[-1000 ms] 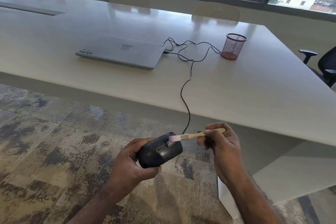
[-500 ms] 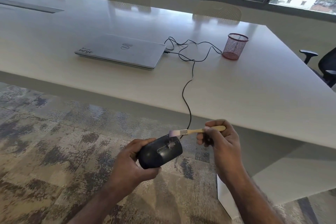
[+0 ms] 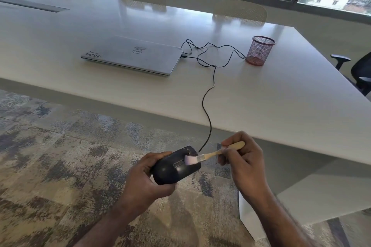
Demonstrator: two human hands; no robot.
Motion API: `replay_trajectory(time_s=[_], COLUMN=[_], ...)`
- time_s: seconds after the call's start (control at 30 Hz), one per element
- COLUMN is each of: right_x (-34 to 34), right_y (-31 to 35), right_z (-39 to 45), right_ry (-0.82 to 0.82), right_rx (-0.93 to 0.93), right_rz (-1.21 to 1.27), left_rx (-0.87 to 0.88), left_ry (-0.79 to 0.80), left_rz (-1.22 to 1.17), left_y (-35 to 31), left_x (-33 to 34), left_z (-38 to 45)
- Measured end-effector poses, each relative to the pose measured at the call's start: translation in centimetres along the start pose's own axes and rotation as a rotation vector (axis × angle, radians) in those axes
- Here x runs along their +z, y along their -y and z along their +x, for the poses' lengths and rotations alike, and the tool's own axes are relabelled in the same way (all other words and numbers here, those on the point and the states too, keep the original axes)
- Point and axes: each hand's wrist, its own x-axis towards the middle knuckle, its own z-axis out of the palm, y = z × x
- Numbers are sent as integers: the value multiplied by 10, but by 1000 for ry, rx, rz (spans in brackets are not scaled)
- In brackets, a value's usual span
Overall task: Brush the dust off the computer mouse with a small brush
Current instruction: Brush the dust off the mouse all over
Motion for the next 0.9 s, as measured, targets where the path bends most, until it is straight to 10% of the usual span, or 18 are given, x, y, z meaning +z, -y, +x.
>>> replay_trajectory(time_s=[0.9], right_x=[-4], right_y=[5], right_z=[-5], right_ry=[-146], right_rx=[-147], right_rz=[-94], left_rx=[-42], left_ry=[6], left_rz=[-77], left_y=[1], left_x=[-2], left_z=[-2])
